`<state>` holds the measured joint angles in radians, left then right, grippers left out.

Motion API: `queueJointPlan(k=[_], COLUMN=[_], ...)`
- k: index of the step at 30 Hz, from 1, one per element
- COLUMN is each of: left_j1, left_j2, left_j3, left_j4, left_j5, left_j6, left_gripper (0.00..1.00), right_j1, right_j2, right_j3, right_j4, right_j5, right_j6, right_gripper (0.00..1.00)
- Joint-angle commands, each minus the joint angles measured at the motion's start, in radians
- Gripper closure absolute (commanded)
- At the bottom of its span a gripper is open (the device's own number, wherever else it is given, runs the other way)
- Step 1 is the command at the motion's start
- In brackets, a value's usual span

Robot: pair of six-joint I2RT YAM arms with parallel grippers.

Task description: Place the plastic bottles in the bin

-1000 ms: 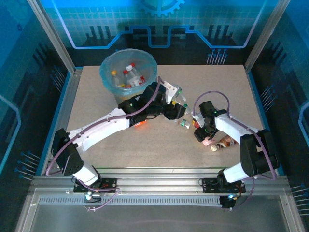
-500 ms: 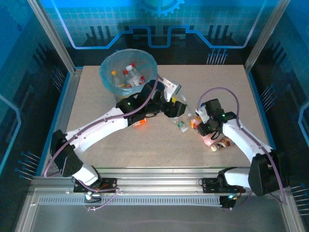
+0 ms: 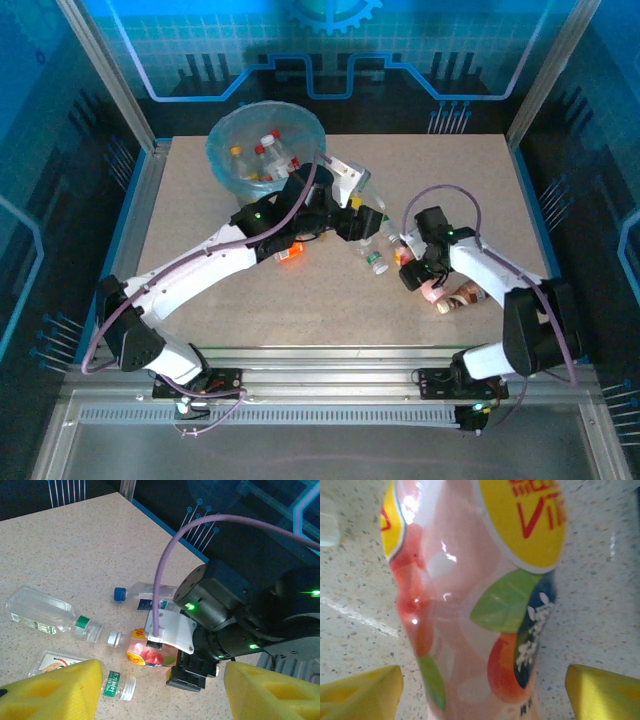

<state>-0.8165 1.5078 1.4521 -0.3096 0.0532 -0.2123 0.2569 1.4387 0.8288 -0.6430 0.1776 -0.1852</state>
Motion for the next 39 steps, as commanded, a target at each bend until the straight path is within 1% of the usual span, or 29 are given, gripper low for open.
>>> queueJointPlan(k=[1, 7, 9, 13, 19, 22, 25, 29, 32, 36, 39], left_j1=[-0.006, -0.004, -0.004, -0.003, 0.000, 0.000, 0.002, 0.021, 0.055, 0.105, 0.129], left_j2=[-0.028, -0.029, -0.031, -0.036, -0.046, -0.065, -0.087, -0.109, -0.121, -0.137, -0.149], left_j3=[-0.007, -0.022, -0.021, -0.018, -0.004, -0.005, -0.014, -0.029, -0.049, -0.095, -0.125], left_j4=[0.000, -0.003, -0.009, -0.010, -0.010, -0.007, 0.001, 0.007, 0.022, 0.071, 0.107], left_j5=[-0.021, -0.027, -0.027, -0.031, -0.026, -0.030, -0.035, -0.029, 0.008, 0.096, 0.151], left_j6=[-0.015, -0.008, 0.001, 0.008, 0.004, -0.002, -0.014, -0.061, -0.140, -0.232, -0.275], left_gripper=[0.34, 0.33, 0.33, 0.33, 0.33, 0.32, 0.31, 0.30, 0.30, 0.32, 0.40], right_j1=[0.012, 0.017, 0.018, 0.018, 0.024, 0.036, 0.066, 0.157, 0.236, 0.309, 0.357], right_j2=[0.059, 0.086, 0.075, 0.027, -0.095, -0.171, -0.266, -0.391, -0.459, -0.467, -0.443], right_j3=[0.034, 0.040, 0.037, 0.034, 0.044, 0.090, 0.118, 0.137, 0.137, 0.160, 0.184], right_j4=[0.022, 0.044, 0.041, 0.022, -0.027, -0.062, -0.079, -0.042, 0.017, 0.055, 0.051], right_j5=[-0.001, -0.014, -0.020, -0.042, -0.033, -0.033, -0.080, -0.216, -0.273, -0.336, -0.325], right_j6=[0.004, 0.009, 0.009, 0.015, 0.015, 0.017, 0.029, 0.026, 0.032, 0.046, 0.037], right_gripper=[0.22, 0.34, 0.41, 0.48, 0.50, 0.50, 0.50, 0.49, 0.49, 0.49, 0.48])
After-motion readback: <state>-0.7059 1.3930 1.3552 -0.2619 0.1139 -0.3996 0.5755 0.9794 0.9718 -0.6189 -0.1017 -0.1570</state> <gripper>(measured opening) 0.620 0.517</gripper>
